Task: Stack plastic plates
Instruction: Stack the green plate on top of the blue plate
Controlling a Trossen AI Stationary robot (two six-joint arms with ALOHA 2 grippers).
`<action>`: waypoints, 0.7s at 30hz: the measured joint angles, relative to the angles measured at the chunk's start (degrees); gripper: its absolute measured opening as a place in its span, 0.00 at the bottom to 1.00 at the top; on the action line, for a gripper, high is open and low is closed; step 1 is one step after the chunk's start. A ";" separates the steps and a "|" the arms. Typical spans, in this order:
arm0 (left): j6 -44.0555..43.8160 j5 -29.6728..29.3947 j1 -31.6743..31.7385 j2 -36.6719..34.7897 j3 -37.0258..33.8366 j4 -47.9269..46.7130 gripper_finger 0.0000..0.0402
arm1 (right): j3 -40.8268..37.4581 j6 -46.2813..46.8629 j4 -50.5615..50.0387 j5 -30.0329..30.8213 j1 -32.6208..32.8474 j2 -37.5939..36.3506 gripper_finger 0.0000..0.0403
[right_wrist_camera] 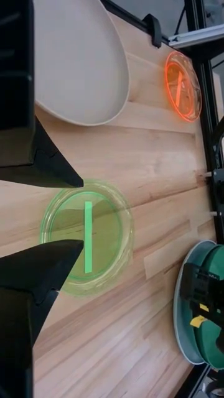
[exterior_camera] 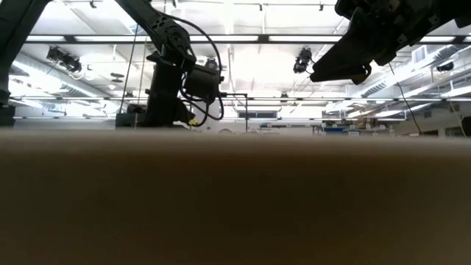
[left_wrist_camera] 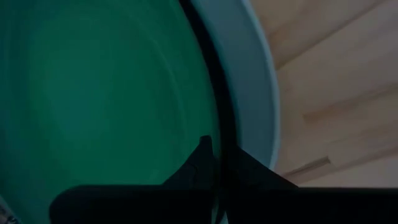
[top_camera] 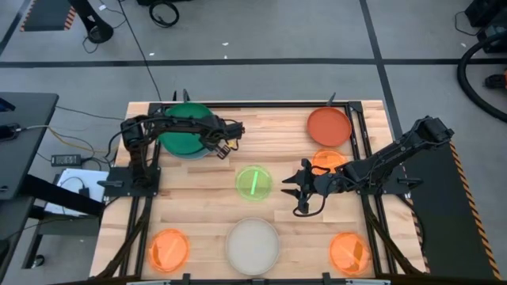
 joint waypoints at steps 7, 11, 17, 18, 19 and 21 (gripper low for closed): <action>0.61 -0.01 -1.60 -0.04 0.02 1.10 0.04 | 0.00 -0.64 0.24 0.00 0.00 0.00 0.39; 0.86 0.18 -1.55 -0.09 0.07 0.72 0.04 | 0.00 -0.64 0.24 0.00 0.00 0.00 0.39; 0.87 0.49 -1.53 -0.09 0.07 -0.36 0.10 | 0.00 -0.75 0.24 0.00 0.00 0.00 0.39; 0.87 0.50 -1.53 -0.09 0.07 -0.41 0.11 | 0.00 -0.88 0.24 0.00 0.00 0.00 0.39; 0.91 0.52 -1.53 -0.09 0.07 -0.49 0.12 | 0.00 -0.88 0.22 0.00 0.00 0.00 0.39; 1.31 0.56 -1.53 -0.09 0.07 -0.66 0.13 | 0.00 -0.88 0.22 0.01 -0.01 0.00 0.39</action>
